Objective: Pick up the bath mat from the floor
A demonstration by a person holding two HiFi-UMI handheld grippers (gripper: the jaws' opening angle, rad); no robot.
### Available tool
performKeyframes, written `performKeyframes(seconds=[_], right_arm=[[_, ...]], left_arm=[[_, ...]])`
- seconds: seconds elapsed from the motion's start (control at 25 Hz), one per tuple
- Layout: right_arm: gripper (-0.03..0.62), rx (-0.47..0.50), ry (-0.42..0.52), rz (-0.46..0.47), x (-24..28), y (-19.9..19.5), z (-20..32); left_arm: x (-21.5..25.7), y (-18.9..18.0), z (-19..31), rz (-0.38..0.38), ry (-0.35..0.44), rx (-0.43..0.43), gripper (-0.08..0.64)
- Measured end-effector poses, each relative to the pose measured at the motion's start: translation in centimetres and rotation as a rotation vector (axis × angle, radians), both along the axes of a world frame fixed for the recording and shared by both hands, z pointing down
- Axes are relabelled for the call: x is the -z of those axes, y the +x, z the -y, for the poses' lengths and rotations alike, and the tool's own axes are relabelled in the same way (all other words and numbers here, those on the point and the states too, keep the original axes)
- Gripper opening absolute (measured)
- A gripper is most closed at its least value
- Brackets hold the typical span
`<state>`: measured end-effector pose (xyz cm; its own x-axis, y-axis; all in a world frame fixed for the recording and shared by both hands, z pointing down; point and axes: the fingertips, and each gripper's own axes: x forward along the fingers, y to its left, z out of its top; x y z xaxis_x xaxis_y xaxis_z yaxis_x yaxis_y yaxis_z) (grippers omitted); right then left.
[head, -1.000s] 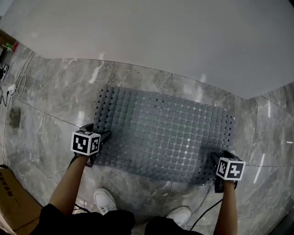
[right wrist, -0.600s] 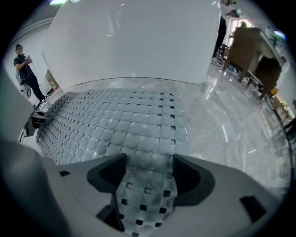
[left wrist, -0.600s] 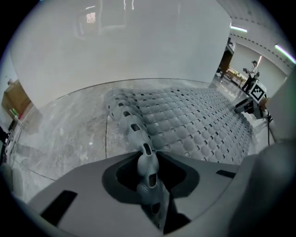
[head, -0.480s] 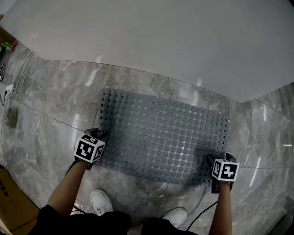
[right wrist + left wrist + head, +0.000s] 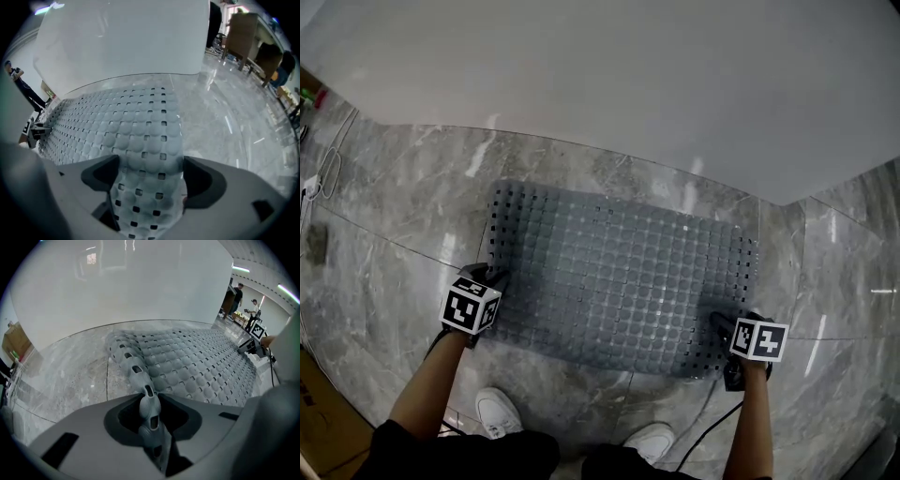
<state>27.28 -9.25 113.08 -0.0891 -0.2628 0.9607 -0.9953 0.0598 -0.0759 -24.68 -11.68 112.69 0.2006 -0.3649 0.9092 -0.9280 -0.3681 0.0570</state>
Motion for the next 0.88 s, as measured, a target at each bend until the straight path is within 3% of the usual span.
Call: performKeyframes(seconds=[0.24,0.52,0.64,0.88], right_arm=[[0.416,0.018,0.070,-0.010,0.6,-0.4,0.0],[0.241,0.111,0.103,0.004,1.0,-2.4,-0.2],[0.137,0.150,0.184,0.008,2.3,-2.7,-0.1],[0.097,0.219,0.306,0.015,5.4,-3.8,-0.1]], left_arm=[[0.0,0.2,0.0,0.006,0.010,-0.009,0.084],[0.1,0.5,0.0,0.004,0.018,-0.031,0.064],[0.8,0.5,-0.1,-0.049,0.040,-0.015,0.055],[3.9,1.5,-0.1,-0.202,0.121,0.000,0.049]])
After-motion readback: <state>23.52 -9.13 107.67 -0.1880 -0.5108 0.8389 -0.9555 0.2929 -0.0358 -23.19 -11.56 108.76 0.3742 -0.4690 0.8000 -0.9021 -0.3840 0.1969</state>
